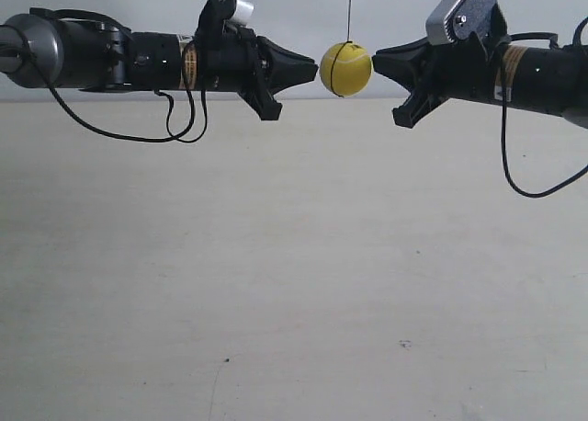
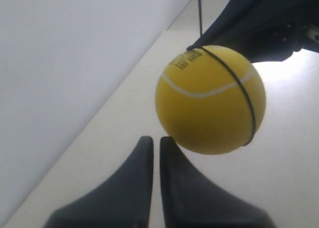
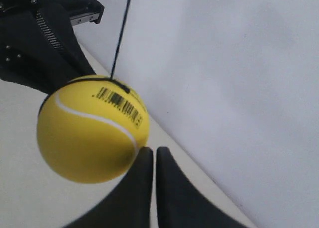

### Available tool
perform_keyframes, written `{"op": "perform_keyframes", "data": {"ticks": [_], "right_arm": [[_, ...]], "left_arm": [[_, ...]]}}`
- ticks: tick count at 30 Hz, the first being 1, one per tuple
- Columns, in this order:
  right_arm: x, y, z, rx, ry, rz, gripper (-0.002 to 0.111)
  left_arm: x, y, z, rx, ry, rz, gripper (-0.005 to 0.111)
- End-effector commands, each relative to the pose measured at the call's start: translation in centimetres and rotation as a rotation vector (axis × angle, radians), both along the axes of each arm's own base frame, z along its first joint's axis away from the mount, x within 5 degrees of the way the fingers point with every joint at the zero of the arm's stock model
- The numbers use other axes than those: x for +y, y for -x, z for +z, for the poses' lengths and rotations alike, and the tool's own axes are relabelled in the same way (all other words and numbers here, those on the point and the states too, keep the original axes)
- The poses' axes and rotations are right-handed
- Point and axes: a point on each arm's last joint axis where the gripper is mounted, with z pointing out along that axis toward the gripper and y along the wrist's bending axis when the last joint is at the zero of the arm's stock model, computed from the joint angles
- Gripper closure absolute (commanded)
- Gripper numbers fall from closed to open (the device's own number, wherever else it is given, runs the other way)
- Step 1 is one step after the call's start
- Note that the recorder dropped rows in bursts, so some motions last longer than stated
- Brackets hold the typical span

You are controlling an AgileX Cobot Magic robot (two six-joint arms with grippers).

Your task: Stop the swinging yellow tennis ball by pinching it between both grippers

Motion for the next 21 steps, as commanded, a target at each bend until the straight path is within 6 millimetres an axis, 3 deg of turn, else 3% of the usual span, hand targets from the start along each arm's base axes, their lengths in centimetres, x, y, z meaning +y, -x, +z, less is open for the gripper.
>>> {"op": "perform_keyframes", "data": {"ticks": [1, 21], "right_arm": [[0.40, 0.05, 0.20, -0.009, -0.006, 0.012, 0.108], [0.42, 0.08, 0.14, -0.004, -0.001, 0.016, 0.108]], "left_arm": [[-0.20, -0.02, 0.26, -0.006, 0.017, -0.001, 0.102], [-0.36, 0.21, 0.55, 0.002, 0.055, -0.027, 0.102]]}}
